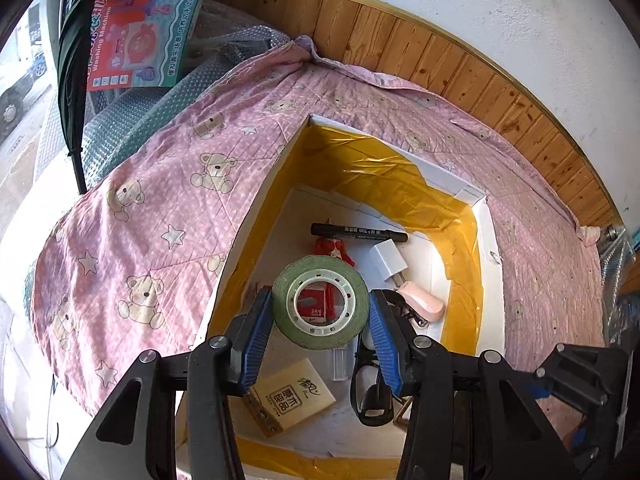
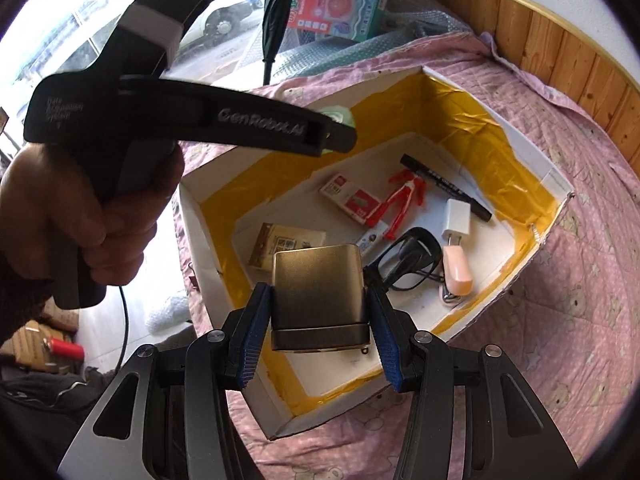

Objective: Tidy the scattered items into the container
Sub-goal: 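Lower the tape roll and gold tin into the box and open both grippers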

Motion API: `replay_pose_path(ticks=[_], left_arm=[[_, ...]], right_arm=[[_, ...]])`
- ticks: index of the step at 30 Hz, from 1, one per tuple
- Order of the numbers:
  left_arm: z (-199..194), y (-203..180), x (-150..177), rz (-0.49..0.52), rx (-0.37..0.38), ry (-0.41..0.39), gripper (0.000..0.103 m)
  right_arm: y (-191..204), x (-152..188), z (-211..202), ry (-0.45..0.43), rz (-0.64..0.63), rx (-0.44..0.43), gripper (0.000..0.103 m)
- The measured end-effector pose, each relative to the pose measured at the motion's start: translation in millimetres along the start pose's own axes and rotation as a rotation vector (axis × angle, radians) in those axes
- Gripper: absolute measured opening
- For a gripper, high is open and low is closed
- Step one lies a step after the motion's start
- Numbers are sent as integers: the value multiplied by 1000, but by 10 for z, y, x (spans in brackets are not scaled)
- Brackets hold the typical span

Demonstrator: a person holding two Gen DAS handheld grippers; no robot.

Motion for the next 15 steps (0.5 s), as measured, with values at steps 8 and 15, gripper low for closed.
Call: replay_pose_path(ticks=[8,15], left_arm=[[286,-84,-207,50,-18,43,49],[371,-107,-242,56,-49,41,49]], right_arm=[[15,97,182,51,6,-9,52],[45,137,243,75,-6,-23,52]])
Point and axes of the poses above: each gripper's, at about its wrist camera, not at the fingertips, and z roughly the way its jaws point, y to its left, x to its underside, the point moved 1 cm from there along z, roughly the way its jaws point, and after that the axes turned 4 degrees about z, right-handed, at the moved point
